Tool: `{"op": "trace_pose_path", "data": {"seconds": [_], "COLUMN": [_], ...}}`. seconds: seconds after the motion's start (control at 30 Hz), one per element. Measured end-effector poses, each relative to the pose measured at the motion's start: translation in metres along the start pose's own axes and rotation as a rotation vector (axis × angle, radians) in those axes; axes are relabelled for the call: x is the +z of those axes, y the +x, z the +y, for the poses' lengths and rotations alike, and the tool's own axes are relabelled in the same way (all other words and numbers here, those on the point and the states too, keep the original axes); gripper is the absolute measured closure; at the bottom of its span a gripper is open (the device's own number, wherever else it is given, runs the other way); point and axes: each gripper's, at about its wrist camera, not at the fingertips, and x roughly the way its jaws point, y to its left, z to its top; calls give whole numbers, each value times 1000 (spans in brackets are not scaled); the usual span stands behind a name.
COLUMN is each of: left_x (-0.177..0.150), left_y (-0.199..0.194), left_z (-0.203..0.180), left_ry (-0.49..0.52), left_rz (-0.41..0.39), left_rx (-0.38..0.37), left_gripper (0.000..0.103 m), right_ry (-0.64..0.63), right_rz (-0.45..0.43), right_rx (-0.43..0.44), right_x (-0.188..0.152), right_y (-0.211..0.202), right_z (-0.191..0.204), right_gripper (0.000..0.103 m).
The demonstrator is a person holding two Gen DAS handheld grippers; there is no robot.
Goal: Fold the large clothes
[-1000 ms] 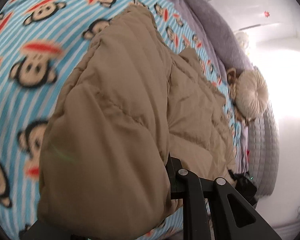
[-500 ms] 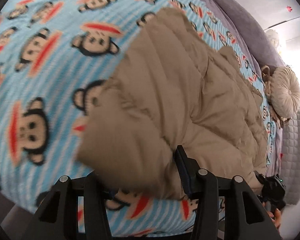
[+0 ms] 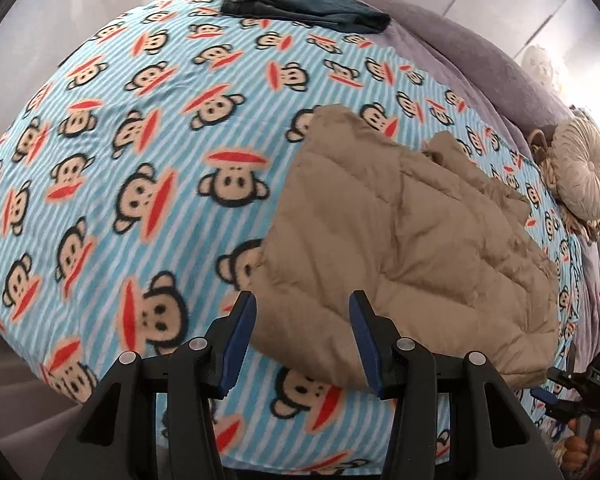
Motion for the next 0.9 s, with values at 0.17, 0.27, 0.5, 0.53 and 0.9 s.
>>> {"op": "trace_pose_path", "data": {"seconds": [0.17,0.27,0.5,0.53,0.9], "left_x": [0,1,4,5,20], "left_y": [13,22,31,33,30], "left_z": [-26,-33,-43,-44,-45], "left_ry": [65,86,136,139,171], "left_rz": [22,52,99,108,84], "left_rx": [19,8,-20,-20,-22], "left_gripper": [53,53,51,43,6], "right_ry": [-134,-220,-326,-338,-328], "right_rz": [15,2,16,17,1], "right_rx": [4,-54,-195,-218,-282], "right_x": [-12,-11,-12,-13,-10], "right_y": [-10,-7,26,33,76], "right_z": [23,46,83,88,117], "right_gripper": [42,42,28,28,19]}}
